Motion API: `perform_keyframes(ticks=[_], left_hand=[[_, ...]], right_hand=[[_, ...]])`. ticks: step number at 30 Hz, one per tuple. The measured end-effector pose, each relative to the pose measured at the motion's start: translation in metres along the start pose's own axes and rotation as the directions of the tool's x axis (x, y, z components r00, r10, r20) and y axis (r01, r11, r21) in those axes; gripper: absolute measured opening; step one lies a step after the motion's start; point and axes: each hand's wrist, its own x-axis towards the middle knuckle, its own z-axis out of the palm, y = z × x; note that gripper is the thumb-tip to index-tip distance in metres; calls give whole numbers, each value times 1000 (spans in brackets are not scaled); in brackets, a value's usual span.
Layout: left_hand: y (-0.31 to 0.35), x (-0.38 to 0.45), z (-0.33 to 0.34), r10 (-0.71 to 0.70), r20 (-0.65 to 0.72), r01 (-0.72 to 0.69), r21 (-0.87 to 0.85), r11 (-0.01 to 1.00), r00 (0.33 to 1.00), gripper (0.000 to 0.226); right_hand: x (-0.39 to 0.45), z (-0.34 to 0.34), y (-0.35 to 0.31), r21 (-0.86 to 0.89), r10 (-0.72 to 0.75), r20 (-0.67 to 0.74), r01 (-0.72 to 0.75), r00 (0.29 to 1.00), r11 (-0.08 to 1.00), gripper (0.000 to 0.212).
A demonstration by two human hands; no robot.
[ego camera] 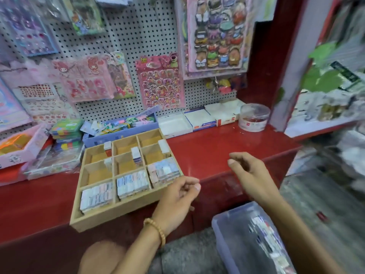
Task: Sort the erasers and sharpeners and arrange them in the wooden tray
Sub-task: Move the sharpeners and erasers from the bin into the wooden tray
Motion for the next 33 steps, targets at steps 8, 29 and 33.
perform_keyframes(ticks=[8,29,33], left_hand=[[-31,-33,102,-44,198,12,157,987,979,10],[-225,20,243,-361,648,-545,760,352,670,50],[-239,18,241,-192,702,-645,709,284,686,47]], right_hand=[[-71,-79,68,82,178,-179,-166,968,983,13],[-170,-32,350,206,813,-384,-818,437,537,51],[-170,-7,382,255,872,-380,-872,307,418,54]])
